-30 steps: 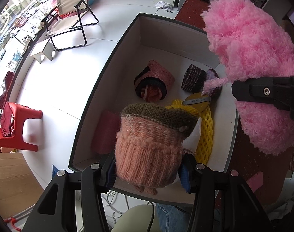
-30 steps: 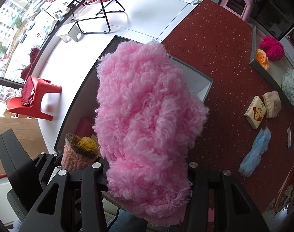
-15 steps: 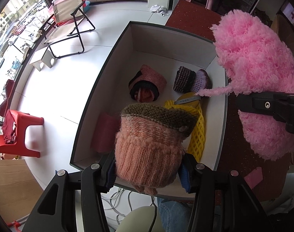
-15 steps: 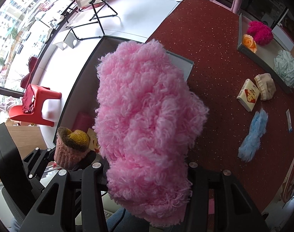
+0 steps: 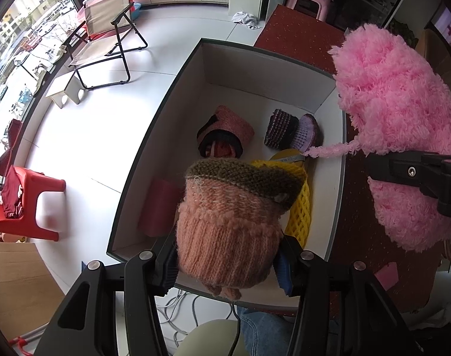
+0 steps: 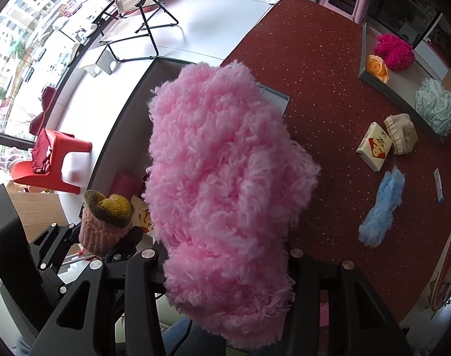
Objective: Organize soft objects
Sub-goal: 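Hold the knit hat with left tool while right tool holds the pink fluffy toy above the box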
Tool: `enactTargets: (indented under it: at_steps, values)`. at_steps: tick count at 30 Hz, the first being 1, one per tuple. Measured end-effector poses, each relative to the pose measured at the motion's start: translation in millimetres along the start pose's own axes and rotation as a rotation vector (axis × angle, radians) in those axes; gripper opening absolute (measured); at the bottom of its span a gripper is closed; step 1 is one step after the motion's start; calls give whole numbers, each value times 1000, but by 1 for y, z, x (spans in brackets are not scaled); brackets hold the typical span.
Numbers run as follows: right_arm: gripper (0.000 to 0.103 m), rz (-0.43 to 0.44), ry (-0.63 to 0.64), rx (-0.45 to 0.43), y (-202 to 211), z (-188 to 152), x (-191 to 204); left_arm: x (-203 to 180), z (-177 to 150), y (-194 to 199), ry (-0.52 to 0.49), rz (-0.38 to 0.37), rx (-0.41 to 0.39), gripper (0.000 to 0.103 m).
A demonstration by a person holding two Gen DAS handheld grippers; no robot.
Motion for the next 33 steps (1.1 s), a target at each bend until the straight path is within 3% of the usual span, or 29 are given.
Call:
enactTargets:
  at_steps: [33]
  values:
    - [51, -4, 37, 7, -2, 3, 10, 9, 1, 4, 52, 15, -23, 53]
Point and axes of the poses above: each gripper's, at about its wrist camera, not at the fingertips, and y roughly against the way its jaws point, x to its left, z to its top, the point moved 2 cm from there along -y, roughly the way its jaws point, and after that the axes turned 15 degrees about -z, right-handed, at the moved point
